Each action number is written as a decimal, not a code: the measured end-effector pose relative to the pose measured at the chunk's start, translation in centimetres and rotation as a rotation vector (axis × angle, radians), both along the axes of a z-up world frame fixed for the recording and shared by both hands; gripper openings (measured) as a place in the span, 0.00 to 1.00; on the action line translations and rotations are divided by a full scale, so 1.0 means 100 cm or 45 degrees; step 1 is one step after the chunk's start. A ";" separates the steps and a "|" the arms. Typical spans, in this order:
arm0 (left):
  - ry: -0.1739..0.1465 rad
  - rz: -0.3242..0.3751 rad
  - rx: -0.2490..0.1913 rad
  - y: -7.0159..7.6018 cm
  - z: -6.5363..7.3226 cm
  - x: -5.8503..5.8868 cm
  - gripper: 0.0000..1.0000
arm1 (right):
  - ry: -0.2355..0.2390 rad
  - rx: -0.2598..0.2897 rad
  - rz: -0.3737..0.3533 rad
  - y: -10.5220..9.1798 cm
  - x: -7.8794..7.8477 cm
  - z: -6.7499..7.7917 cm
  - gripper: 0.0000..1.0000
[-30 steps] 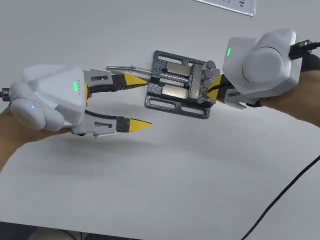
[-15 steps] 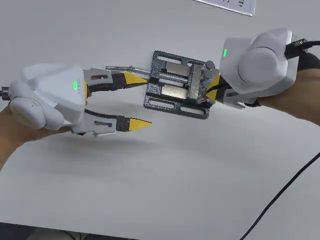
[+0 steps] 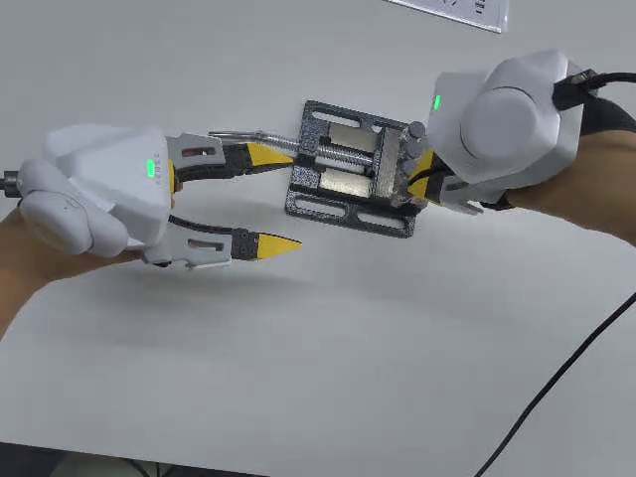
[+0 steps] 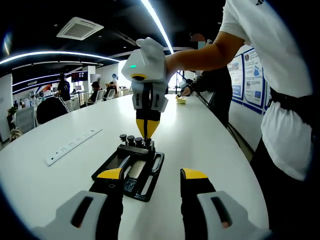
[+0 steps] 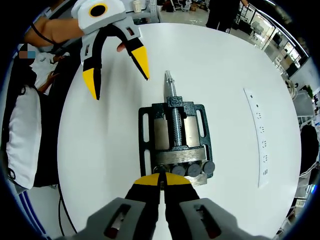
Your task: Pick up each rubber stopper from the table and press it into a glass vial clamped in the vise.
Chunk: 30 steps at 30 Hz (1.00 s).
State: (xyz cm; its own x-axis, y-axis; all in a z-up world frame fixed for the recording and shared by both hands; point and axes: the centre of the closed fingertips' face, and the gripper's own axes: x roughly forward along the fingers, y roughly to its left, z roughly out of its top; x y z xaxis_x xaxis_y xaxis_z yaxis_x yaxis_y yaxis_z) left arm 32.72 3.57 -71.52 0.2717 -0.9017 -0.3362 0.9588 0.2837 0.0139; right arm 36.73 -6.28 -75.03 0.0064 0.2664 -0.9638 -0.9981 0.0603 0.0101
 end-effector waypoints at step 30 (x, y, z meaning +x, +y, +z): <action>-0.011 0.003 -0.007 0.001 0.002 0.006 0.43 | 0.024 -0.050 -0.022 0.000 0.001 -0.006 0.01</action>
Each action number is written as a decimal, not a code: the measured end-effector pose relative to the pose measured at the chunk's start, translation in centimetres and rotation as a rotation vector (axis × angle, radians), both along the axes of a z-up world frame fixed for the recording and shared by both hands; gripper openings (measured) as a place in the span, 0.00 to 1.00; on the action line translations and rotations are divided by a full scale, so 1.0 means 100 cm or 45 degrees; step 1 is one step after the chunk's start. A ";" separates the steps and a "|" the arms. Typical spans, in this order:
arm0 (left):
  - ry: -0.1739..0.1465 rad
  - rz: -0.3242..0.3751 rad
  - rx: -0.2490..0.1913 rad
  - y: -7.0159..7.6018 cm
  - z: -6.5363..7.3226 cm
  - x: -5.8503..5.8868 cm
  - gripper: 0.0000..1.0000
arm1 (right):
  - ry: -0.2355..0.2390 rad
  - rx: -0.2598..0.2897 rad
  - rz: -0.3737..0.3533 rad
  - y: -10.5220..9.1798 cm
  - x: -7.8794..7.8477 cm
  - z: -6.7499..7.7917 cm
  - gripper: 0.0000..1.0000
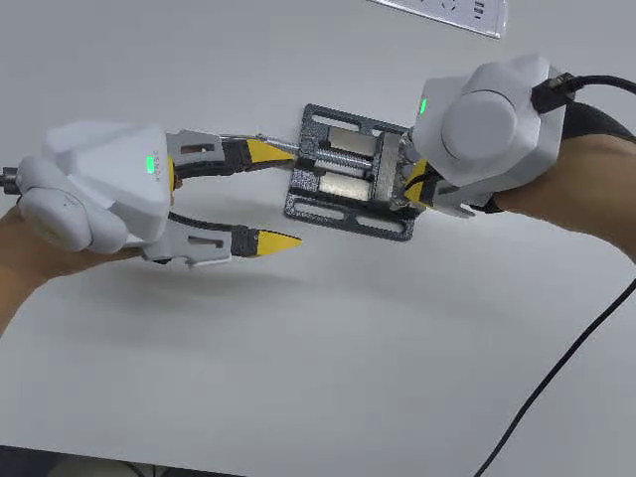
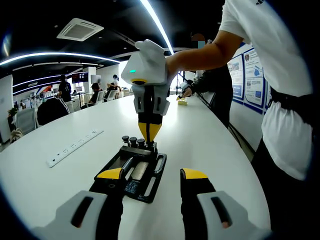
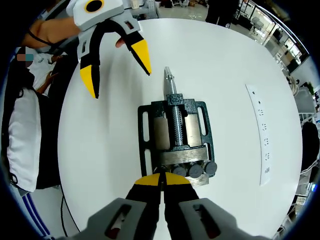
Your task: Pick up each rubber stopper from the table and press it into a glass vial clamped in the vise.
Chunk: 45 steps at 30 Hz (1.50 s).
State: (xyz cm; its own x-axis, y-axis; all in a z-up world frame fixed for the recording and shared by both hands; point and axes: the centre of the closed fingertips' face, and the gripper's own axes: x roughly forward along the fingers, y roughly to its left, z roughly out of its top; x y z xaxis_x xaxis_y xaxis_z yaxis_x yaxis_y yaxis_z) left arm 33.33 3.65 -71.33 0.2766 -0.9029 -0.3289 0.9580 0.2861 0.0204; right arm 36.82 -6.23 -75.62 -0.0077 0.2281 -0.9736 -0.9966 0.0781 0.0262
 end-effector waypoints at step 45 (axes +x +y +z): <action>-0.015 -0.016 0.023 -0.003 0.010 -0.004 0.43 | -0.024 0.046 -0.027 -0.001 0.001 0.000 0.01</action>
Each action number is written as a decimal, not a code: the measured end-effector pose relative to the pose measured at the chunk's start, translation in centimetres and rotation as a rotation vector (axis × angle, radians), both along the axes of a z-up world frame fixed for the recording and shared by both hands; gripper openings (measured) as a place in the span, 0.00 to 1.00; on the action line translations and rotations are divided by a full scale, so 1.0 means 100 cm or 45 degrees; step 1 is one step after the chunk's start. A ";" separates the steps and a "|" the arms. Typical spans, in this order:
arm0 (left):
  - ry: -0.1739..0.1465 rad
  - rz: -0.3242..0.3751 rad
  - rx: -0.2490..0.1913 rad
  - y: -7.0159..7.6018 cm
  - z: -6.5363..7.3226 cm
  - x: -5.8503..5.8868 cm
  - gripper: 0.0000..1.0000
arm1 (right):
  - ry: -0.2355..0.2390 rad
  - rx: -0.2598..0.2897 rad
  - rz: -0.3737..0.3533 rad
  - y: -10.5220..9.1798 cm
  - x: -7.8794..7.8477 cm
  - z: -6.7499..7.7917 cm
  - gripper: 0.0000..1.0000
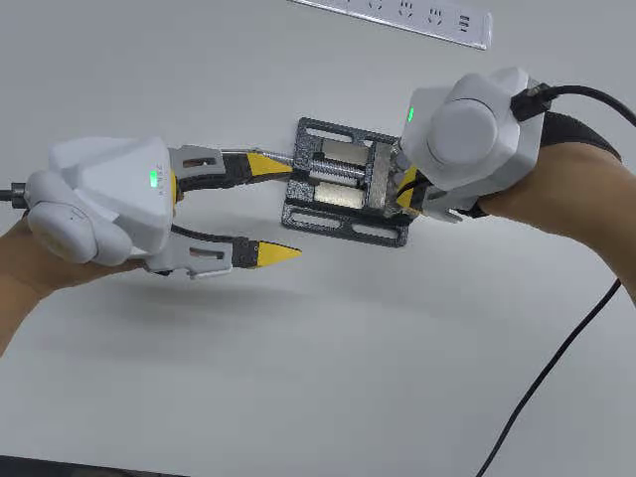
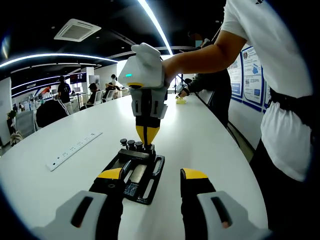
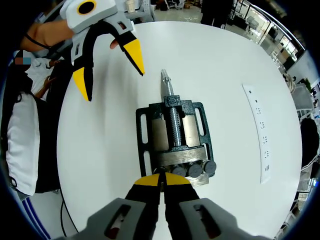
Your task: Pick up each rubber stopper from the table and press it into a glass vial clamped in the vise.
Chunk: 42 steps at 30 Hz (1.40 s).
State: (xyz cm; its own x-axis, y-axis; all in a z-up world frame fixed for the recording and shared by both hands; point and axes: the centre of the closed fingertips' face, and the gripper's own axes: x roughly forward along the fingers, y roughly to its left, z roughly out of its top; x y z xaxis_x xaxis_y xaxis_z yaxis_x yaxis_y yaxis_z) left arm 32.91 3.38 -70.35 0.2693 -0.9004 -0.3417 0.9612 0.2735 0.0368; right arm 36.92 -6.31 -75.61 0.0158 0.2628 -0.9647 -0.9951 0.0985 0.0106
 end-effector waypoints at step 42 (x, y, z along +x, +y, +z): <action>0.017 0.081 0.004 -0.007 0.004 -0.012 0.44 | -0.265 0.670 -0.588 -0.002 -0.012 0.022 0.24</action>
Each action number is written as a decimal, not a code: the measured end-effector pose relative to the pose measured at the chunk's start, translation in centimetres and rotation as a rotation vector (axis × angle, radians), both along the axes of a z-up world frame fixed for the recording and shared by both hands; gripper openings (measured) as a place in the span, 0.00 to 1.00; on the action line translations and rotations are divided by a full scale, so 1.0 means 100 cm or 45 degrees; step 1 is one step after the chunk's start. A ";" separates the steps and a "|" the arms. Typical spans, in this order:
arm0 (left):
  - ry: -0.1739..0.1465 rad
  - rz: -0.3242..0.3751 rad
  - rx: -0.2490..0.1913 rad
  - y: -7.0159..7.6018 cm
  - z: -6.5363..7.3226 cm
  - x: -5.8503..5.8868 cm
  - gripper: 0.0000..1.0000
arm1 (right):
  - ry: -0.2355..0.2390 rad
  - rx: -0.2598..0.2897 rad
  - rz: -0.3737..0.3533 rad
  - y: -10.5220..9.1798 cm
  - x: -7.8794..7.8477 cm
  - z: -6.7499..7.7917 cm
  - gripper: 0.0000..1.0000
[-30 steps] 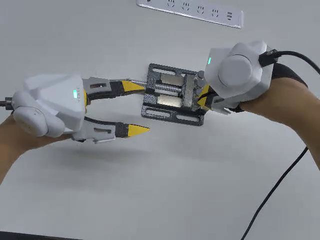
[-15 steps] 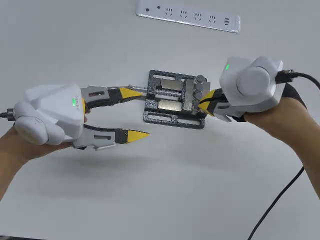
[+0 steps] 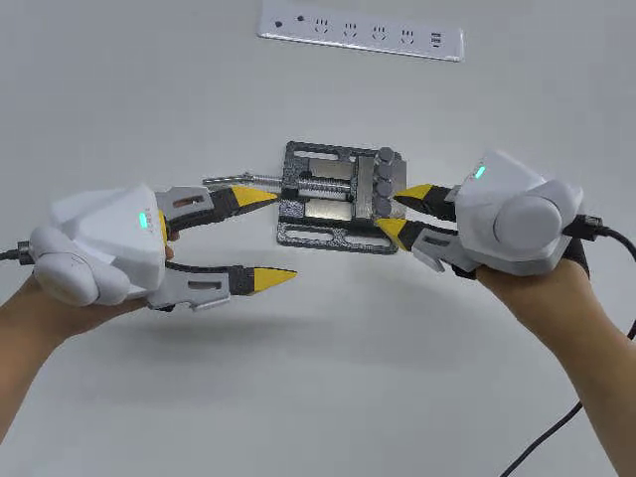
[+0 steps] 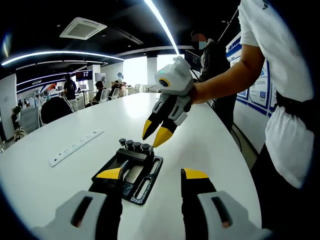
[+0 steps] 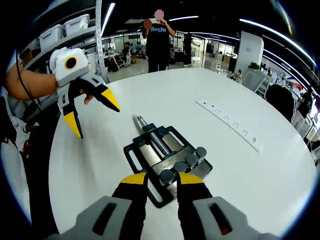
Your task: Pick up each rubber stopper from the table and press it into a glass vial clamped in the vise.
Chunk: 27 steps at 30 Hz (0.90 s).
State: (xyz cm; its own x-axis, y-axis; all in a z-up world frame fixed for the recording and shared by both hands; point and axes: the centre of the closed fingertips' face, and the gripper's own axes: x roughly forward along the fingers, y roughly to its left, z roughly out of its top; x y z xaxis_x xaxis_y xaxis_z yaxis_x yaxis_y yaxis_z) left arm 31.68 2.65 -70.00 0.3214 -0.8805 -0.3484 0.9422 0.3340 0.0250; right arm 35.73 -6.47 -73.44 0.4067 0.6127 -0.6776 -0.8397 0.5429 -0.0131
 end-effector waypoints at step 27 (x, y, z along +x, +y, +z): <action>-0.011 0.140 -0.016 0.007 0.022 -0.023 0.51 | -0.075 0.134 -0.121 -0.010 -0.049 0.027 0.54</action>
